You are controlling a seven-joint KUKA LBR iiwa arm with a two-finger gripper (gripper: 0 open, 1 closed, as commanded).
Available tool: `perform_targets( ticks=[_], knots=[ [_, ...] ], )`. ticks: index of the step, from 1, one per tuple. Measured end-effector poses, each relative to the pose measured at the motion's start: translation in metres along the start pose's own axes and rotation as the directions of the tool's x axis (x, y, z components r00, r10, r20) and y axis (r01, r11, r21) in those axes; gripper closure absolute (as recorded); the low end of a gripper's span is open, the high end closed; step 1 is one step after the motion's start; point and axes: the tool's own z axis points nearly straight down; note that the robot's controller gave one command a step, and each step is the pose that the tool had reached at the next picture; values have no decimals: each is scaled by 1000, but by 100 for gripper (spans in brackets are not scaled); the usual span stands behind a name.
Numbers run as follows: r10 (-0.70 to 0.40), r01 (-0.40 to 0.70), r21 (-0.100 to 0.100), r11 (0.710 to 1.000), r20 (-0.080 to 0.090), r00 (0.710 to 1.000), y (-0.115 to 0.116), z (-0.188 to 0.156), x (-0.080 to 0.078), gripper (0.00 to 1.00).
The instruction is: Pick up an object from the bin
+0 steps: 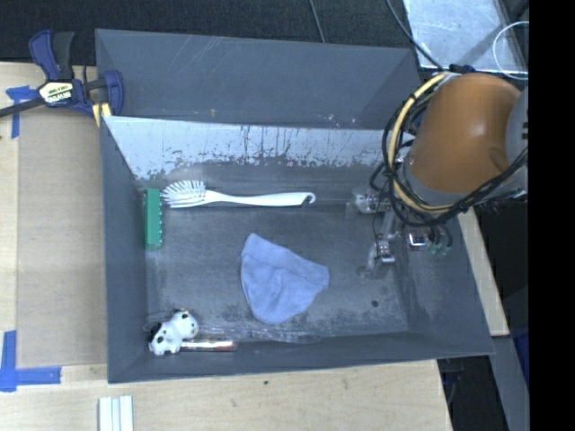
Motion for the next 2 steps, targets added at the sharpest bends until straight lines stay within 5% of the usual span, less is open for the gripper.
perform_targets(
  ticks=[1,2],
  knots=[
    [-28,28,-1,1000,0,1000,19,55,7,0],
    [94,-94,2,996,18,995,-95,32,-84,0]
  ],
)
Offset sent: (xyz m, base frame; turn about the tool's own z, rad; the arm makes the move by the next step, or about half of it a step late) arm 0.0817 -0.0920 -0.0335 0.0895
